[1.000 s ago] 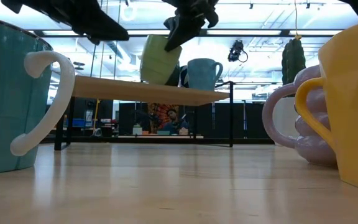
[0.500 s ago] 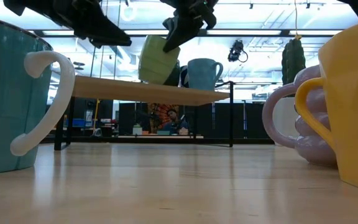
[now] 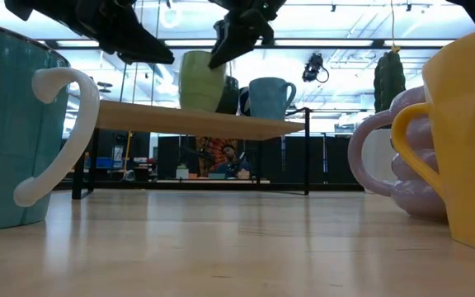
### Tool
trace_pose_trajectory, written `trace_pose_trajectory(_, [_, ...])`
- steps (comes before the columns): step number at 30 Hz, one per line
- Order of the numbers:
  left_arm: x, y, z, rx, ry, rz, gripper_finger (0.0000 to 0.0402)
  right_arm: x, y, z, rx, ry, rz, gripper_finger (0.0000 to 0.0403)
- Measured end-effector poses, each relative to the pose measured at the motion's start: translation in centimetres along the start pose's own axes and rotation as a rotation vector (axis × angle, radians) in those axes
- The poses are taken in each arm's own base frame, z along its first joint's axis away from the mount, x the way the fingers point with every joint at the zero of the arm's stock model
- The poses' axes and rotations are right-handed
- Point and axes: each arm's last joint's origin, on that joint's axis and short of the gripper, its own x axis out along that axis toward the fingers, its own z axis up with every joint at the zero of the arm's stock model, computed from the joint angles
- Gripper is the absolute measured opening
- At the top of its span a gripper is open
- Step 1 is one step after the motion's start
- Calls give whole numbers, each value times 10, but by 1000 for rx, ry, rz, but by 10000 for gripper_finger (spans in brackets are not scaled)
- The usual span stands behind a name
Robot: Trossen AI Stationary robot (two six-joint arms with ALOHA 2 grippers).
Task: Place coffee mugs
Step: Put the stripe green mug on the shelf
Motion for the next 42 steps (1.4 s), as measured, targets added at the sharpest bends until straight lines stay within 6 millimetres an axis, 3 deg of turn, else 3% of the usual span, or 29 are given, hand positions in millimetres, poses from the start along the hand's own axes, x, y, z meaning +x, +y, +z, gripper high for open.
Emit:
trace_pose_trajectory(24, [0, 1, -6, -20, 59, 62, 117, -2, 1, 4, -14, 8, -49, 126])
trace_pose_trajectory(34, [0, 1, -6, -26, 62, 57, 139, -2, 2, 7, 2, 10, -75, 202])
trace_pose_trajectory(42, [0, 1, -7, -27, 65, 46, 146, -21, 13, 22, -46, 18, -157, 238])
